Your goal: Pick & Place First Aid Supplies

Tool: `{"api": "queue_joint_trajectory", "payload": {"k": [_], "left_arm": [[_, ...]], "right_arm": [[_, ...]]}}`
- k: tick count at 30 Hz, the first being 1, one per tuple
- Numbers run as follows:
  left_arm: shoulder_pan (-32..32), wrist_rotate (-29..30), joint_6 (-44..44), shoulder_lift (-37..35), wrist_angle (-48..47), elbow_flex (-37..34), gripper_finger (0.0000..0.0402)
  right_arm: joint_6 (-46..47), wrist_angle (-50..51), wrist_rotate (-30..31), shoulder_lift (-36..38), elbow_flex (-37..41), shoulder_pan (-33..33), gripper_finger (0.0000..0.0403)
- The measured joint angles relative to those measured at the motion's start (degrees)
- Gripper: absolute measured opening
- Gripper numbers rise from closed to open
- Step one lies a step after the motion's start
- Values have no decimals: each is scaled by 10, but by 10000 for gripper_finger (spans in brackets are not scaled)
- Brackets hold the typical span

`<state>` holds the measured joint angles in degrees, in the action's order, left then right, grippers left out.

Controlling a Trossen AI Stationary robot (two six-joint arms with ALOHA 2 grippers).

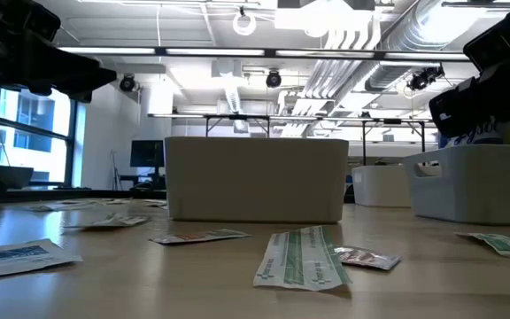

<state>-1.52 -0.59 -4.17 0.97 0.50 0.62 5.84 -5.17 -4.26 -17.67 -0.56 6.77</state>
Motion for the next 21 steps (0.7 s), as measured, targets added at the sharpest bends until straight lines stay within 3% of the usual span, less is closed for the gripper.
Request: {"api": "queue_joint_trajectory", "payload": {"k": [12, 18, 21], "left_arm": [[0, 0, 0, 0, 0, 0, 186], [0, 0, 0, 0, 0, 0, 186], [0, 0, 0, 0, 0, 0, 186]], "right_arm": [[-31, -14, 157, 0, 0, 0, 5], [146, -104, 175, 0, 0, 0, 5], [158, -148, 178, 0, 0, 0, 5]]}}
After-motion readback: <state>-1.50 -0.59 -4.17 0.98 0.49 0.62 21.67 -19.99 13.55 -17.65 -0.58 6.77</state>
